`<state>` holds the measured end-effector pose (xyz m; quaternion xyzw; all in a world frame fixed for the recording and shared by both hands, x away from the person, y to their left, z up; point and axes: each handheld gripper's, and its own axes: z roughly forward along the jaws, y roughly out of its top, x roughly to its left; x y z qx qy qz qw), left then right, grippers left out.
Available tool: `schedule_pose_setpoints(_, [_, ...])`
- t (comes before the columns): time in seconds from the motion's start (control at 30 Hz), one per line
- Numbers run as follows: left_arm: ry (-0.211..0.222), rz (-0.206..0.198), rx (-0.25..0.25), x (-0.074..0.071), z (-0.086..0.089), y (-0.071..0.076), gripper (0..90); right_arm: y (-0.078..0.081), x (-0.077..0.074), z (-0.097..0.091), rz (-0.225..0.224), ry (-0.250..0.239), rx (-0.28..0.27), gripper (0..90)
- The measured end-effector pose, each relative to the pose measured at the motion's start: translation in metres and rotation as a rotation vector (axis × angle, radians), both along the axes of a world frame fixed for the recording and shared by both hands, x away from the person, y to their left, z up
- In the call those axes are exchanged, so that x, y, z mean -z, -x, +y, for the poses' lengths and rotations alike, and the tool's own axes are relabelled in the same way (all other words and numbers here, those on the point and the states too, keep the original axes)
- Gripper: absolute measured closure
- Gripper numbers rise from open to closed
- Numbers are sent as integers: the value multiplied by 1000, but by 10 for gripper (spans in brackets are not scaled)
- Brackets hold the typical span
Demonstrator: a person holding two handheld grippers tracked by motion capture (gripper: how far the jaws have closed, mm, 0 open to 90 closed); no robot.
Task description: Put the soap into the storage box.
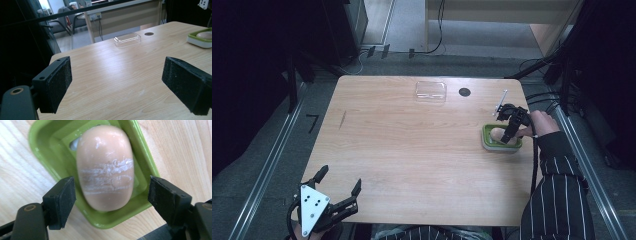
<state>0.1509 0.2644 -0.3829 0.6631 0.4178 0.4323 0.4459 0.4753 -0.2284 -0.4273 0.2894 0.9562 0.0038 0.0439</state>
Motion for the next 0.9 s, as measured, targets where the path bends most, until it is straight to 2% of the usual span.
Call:
schedule_pose_setpoints(0.27, [13, -9, 7, 0, 1, -1, 96, 10, -8, 5, 13, -44, 71, 137])
schedule_pose_setpoints(0.4, [-11, -6, 30, 1, -1, -2, 96, 16, -12, 12, 11, -63, 111, 133])
schedule_pose_setpoints(0.53, [16, -12, 13, 1, 2, -1, 96, 22, -16, 19, -4, -81, 165, 110])
schedule_pose_setpoints(0.67, [-2, -11, 26, 1, 0, -2, 96, 31, -17, 29, -19, -72, 202, 87])
schedule_pose_setpoints(0.9, [3, -12, 23, 1, 0, -2, 96, 48, -17, 40, -34, -54, 233, 67])
